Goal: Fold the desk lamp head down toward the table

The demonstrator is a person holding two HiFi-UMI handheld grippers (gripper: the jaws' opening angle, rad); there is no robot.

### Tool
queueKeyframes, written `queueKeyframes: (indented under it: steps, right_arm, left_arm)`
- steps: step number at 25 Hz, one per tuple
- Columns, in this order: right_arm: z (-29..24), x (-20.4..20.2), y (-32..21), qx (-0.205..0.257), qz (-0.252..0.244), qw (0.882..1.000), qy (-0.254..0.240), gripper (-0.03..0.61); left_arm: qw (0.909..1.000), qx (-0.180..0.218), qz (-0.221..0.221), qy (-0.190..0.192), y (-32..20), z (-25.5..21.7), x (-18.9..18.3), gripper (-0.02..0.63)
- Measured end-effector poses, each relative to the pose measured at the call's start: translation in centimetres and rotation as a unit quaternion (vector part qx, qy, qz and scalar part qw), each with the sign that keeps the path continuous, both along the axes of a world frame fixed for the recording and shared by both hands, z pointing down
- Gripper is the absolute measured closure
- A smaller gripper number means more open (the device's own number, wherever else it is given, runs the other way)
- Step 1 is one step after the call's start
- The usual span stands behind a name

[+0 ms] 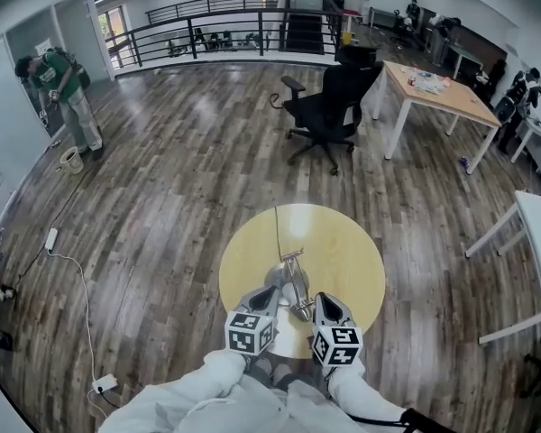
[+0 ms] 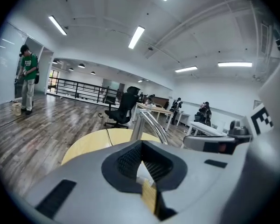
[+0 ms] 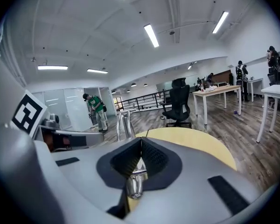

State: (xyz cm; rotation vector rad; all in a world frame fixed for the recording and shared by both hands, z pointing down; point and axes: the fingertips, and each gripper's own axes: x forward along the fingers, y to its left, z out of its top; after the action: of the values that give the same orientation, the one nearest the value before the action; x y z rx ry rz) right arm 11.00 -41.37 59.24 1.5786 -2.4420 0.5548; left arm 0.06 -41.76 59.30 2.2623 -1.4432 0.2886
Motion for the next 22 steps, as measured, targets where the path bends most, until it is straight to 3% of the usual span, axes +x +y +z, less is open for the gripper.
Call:
queueKeyframes:
  steps: [5, 10, 17, 22]
  right_arm:
    - [-1.4, 0.0, 1.0, 0.014, 0.018, 1.000, -0.016, 0.565]
    - [-1.5, -0.5, 4.5, 0.026, 0.033, 0.999, 0.009, 0.565]
    - [-2.9, -2.7, 10.8, 0.058, 0.064, 0.996, 0.026, 0.565]
    - [-4.7, -3.2, 13.4, 0.073, 0.073, 0.994, 0.027, 0.565]
  left_arm:
    - [0.9999, 0.004, -0.008, -0.008, 0.8, -0.3, 0.0, 0.614]
    - [0.9999, 0.012, 0.009, -0.003, 3.8, -0.7, 0.7, 0.614]
    - [0.9983, 0.046, 0.022, 0.026, 8.8, -3.4, -0.4, 0.614]
    - [0.9980, 0.048, 0.026, 0.033, 12.4, -4.3, -1.1, 0.614]
